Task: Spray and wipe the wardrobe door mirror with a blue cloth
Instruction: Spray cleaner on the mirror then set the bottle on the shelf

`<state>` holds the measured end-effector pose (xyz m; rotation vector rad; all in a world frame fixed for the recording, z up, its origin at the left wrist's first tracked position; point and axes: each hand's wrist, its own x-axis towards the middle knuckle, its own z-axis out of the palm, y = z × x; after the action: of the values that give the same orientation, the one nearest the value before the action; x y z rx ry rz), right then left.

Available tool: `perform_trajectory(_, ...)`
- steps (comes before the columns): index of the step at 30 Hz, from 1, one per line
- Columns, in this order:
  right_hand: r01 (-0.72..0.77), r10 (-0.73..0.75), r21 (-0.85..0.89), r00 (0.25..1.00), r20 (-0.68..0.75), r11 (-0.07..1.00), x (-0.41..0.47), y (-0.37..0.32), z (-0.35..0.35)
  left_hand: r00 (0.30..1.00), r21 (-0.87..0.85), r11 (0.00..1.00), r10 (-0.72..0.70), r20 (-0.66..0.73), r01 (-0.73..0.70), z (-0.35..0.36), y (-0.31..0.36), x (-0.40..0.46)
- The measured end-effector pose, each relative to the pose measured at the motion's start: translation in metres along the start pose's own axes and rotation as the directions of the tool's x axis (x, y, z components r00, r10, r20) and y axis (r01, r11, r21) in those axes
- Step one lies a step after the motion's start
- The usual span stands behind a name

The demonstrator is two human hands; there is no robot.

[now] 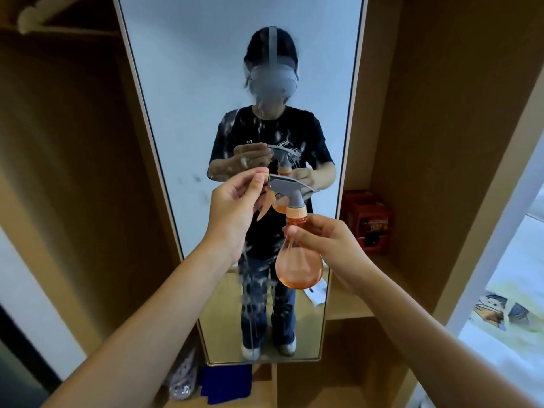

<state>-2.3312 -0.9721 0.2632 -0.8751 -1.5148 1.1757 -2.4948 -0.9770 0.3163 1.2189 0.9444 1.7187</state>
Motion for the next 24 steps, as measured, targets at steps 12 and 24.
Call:
perform_trajectory(12, 0.073, -0.076, -0.051, 0.996, -0.054, 0.996, -0.003, -0.007, 0.026, 0.994, -0.012, 0.999, 0.028, -0.105, -0.03, -0.004, 0.013, 0.001)
perform_trajectory(24, 0.131, -0.15, -0.102, 0.967, -0.206, 0.986, -0.008, -0.027, 0.033, 0.999, 0.093, 0.996, 0.01, -0.042, -0.006, -0.026, 0.018, -0.01)
